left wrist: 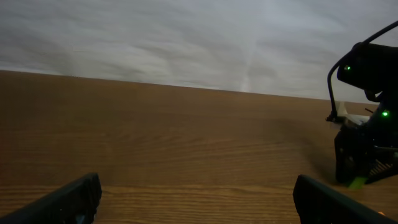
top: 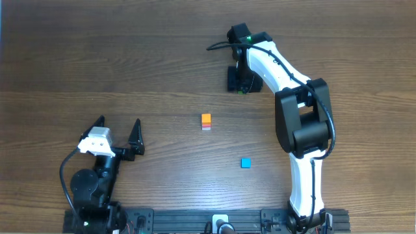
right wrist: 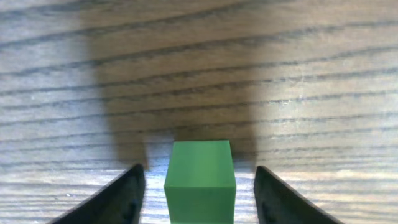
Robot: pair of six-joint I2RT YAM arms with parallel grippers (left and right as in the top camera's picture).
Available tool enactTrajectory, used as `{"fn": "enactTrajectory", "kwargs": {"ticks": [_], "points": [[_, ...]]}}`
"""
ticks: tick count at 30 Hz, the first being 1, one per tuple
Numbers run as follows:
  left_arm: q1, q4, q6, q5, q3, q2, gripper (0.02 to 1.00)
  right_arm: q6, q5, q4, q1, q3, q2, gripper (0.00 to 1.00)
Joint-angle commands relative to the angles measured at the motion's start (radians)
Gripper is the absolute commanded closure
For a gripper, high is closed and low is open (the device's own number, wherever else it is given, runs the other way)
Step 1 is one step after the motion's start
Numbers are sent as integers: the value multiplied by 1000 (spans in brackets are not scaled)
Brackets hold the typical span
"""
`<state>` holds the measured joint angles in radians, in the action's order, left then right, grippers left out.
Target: Stack Cubes
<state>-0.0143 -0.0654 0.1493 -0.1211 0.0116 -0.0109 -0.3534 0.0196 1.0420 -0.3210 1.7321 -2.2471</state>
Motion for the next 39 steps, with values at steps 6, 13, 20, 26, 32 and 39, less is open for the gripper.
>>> {"fn": "enactTrajectory", "kwargs": {"ticks": [6, 13, 20, 26, 32, 39], "points": [[5, 0, -15, -9, -6, 8, 18, 3, 2, -1, -1, 21, -6, 645], [5, 0, -15, -9, -6, 8, 18, 14, 2, -2, -2, 21, -6, 774], [5, 0, -15, -9, -6, 8, 18, 36, 2, 7, -1, 23, -4, 809], [5, 0, -15, -9, -6, 8, 18, 36, 2, 112, -13, 119, 32, 884], [5, 0, -15, -9, -6, 8, 18, -24, 20, 294, -47, 302, 100, 952], [5, 0, -15, -9, -6, 8, 18, -85, 47, 480, -165, 420, 156, 989]]}}
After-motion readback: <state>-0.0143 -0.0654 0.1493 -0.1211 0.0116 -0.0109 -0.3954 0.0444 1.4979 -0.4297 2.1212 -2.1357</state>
